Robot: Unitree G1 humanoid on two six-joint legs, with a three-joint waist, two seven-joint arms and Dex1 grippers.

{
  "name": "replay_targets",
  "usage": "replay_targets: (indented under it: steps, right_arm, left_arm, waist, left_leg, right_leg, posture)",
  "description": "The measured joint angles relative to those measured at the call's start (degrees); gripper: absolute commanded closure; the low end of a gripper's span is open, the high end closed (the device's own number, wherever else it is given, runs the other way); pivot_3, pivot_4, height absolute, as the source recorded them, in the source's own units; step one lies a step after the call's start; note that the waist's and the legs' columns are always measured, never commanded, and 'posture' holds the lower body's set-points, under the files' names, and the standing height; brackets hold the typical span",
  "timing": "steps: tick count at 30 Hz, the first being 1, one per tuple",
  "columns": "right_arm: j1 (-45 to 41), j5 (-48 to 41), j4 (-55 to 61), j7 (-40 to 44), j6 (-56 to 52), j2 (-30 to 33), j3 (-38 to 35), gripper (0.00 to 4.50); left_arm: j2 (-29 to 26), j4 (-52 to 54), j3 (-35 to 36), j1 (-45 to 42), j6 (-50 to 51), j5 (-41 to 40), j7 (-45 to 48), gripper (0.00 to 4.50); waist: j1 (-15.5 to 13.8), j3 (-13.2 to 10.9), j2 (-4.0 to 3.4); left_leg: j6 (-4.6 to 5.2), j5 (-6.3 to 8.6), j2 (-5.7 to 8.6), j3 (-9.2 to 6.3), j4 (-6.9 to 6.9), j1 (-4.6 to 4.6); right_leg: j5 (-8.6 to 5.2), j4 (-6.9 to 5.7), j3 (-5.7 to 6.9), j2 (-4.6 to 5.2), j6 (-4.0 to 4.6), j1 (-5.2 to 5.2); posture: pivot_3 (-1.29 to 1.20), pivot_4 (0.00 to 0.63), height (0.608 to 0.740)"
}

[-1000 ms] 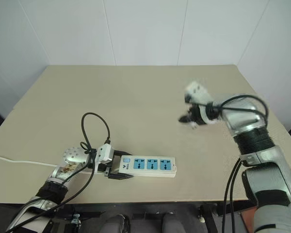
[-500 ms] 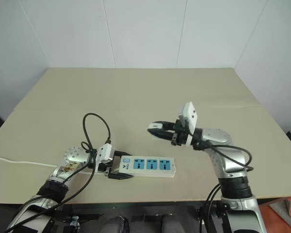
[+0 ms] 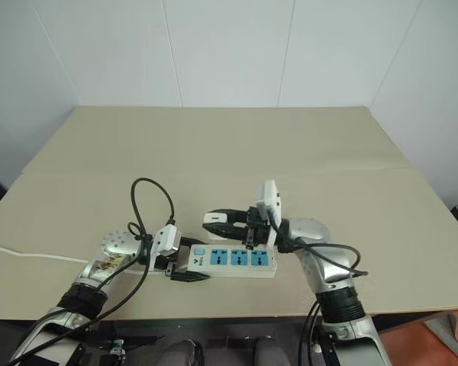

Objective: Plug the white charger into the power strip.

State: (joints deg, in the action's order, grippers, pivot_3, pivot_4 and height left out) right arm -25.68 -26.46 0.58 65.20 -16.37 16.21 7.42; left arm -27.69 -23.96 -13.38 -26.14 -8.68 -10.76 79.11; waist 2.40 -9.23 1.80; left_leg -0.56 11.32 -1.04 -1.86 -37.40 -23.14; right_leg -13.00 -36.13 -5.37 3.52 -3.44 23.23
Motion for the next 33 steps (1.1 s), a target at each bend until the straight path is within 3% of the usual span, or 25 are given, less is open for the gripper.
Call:
replay_targets:
  steps: [17, 33]
  right_arm:
    - [1.96, 4.82, -10.26, 1.10, 11.65, -3.72, 3.81, 3.38]
    - [0.78, 5.50, -15.83, 4.10, 17.40, -2.17, 3.97, 3.38]
  left_arm:
    - [-1.22, 3.06, 0.02, 1.67, 1.53, -0.10, -1.34, 1.18]
    - [-1.64, 4.66, -0.38, 2.31, 2.69, -0.11, -2.08, 1.18]
  waist:
    - [0.15, -0.01, -0.01]
    - [0.17, -0.01, -0.02]
  left_leg:
    - [0.00, 0.00, -0.01, 0.00, 0.04, 0.03]
    - [-0.01, 0.01, -0.02, 0.02, 0.12, 0.16]
  right_leg:
    - [-0.01, 0.00, -0.01, -0.01, 0.01, 0.01]
    - [-0.04, 0.03, -0.03, -0.01, 0.04, -0.08]
  posture:
    - [0.00, 0.150, 0.740]
    - [0.00, 0.150, 0.740]
